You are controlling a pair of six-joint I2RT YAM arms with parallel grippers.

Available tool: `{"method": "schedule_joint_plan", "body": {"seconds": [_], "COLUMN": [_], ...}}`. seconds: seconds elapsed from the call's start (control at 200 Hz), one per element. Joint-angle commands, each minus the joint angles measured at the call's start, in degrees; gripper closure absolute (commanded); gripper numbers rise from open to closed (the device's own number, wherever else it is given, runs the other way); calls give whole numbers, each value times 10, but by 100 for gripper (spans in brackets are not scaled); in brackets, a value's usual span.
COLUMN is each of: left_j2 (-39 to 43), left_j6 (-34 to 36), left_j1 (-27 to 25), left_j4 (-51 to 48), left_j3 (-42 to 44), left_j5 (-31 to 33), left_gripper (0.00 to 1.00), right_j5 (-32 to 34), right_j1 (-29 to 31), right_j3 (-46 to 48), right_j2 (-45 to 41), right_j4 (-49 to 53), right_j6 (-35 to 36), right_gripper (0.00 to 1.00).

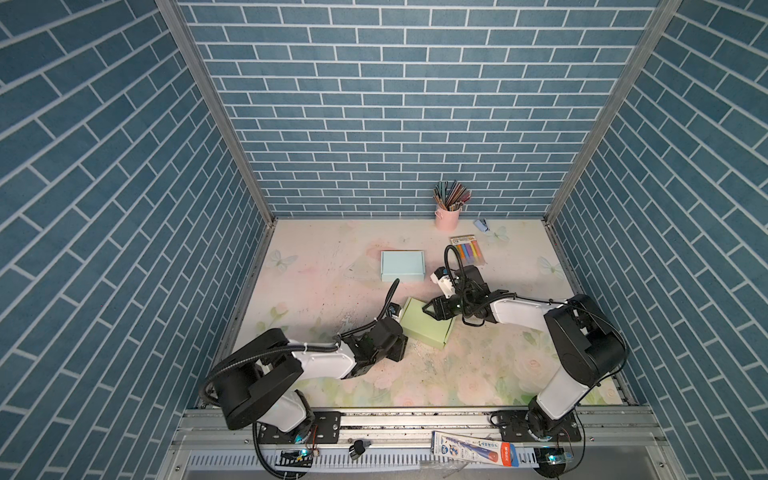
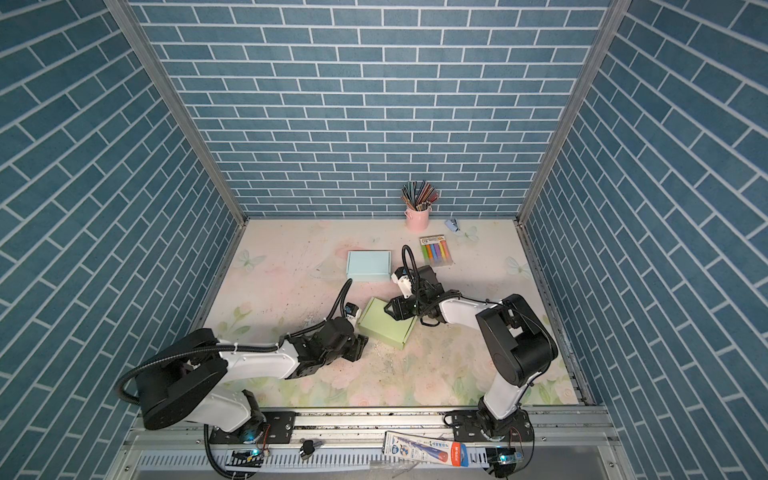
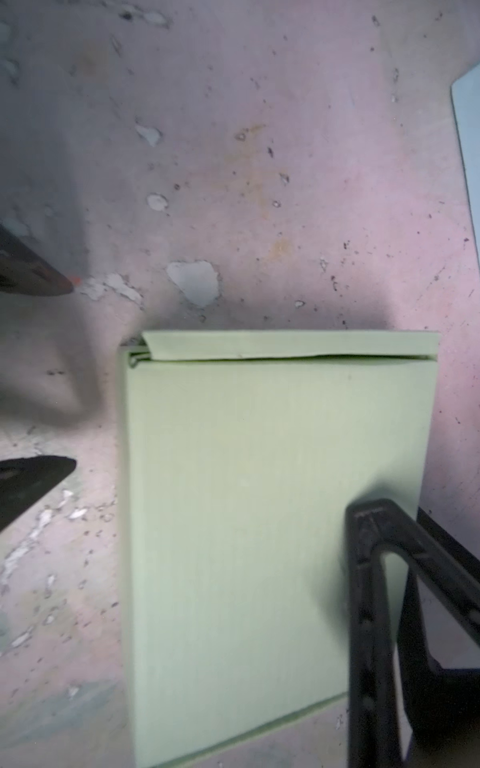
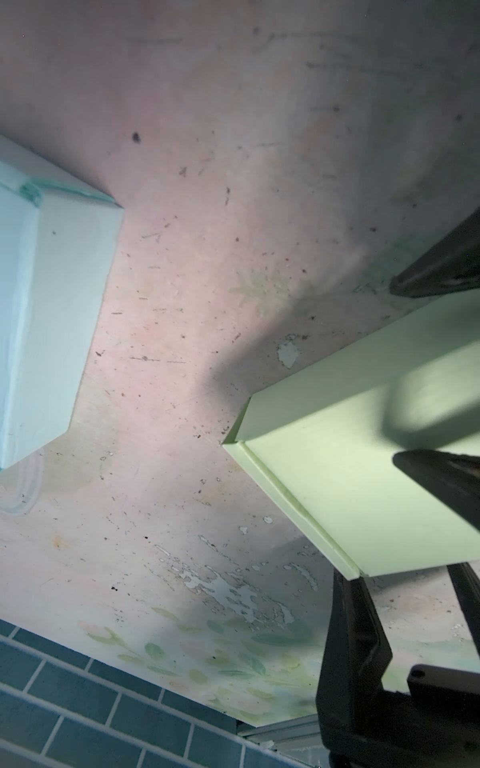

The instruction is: Fold the paper box

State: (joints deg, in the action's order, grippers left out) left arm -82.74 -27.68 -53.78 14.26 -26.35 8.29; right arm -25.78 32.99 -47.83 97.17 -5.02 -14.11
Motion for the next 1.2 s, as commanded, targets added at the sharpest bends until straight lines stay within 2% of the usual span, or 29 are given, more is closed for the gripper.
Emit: {"method": "schedule_joint_plan", "body": {"seconds": [0.0,0.13,0.29,0.745,1.195], "left_j2": [28,27,-18,-104,-107], "left_j6": [-19,-25,-28,-15,-4], "left_j1": [-14,-37,-65,-64,-51], "left_j4": [-36,-30,2,36,58], "left_j3": [8,-4,-47,-99,-98], "left_j5": [2,-13,-28,-22,-23], "left_gripper": [38,43,51,52,52], "right_j5": [-11,-15,-31,-70,-80], "right_j1": [-1,-2,-2,12,43], "right_j3": [2,3,3,24,15], "right_j2": [-13,-19,-15,-10,11], "right_j4": [17,13,9,-9,-11], "right_j6": [-1,-6,-10,-14,-19], "right_gripper": [41,41,41,41,41]}}
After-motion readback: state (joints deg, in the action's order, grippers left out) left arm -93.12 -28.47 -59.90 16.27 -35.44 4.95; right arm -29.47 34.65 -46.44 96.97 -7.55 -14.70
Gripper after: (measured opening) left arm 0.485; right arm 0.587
